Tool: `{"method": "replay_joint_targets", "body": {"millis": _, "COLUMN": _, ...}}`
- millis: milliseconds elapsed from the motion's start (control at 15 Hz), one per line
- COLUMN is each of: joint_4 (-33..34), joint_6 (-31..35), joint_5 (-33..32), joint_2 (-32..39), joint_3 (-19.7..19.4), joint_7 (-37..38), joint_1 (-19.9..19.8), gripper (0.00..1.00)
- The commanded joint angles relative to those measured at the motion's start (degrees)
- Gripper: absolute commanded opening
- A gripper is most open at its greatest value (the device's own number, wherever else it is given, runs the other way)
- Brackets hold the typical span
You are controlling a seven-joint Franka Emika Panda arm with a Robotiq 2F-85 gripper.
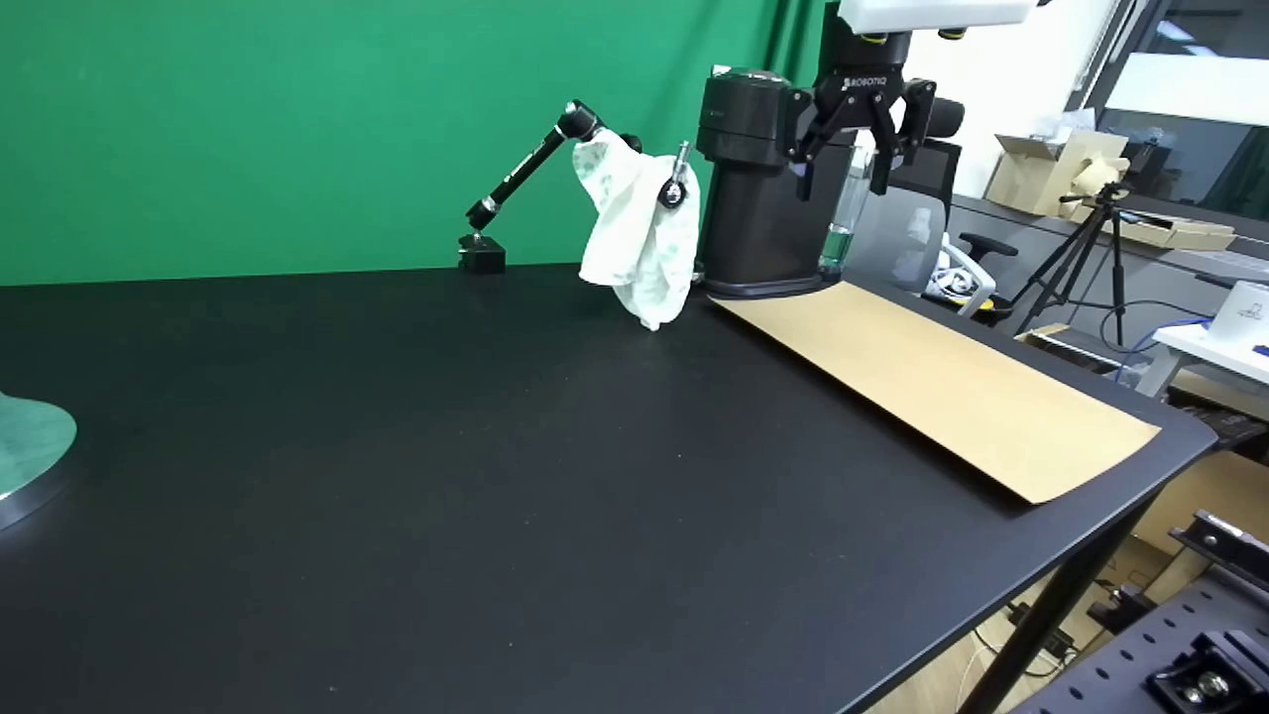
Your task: Pick up the towel and hang it on the object
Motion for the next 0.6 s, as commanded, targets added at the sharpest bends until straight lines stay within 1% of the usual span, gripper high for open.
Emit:
{"method": "replay_joint_targets", "body": {"millis": 0, "joint_4": -2.8, "joint_6": -3.4, "joint_5": -4.6, "joint_2": -3.4, "joint_3": 1.7, "joint_7": -4.8, "joint_1": 1.5, "gripper": 1.00}}
{"method": "replay_joint_targets", "body": {"millis": 67, "joint_4": -3.3, "joint_6": -4.2, "joint_5": -4.3, "joint_2": -3.8, "joint_3": 2.4, "joint_7": -7.5, "joint_1": 1.9, "gripper": 1.00}}
{"method": "replay_joint_targets", "body": {"millis": 333, "joint_4": -5.8, "joint_6": -3.5, "joint_5": -0.6, "joint_2": -6.1, "joint_3": 5.3, "joint_7": -19.8, "joint_1": 3.3, "gripper": 1.00}}
{"method": "replay_joint_targets", "body": {"millis": 533, "joint_4": -7.3, "joint_6": -3.5, "joint_5": 5.6, "joint_2": -7.6, "joint_3": 7.1, "joint_7": -31.1, "joint_1": 4.5, "gripper": 1.00}}
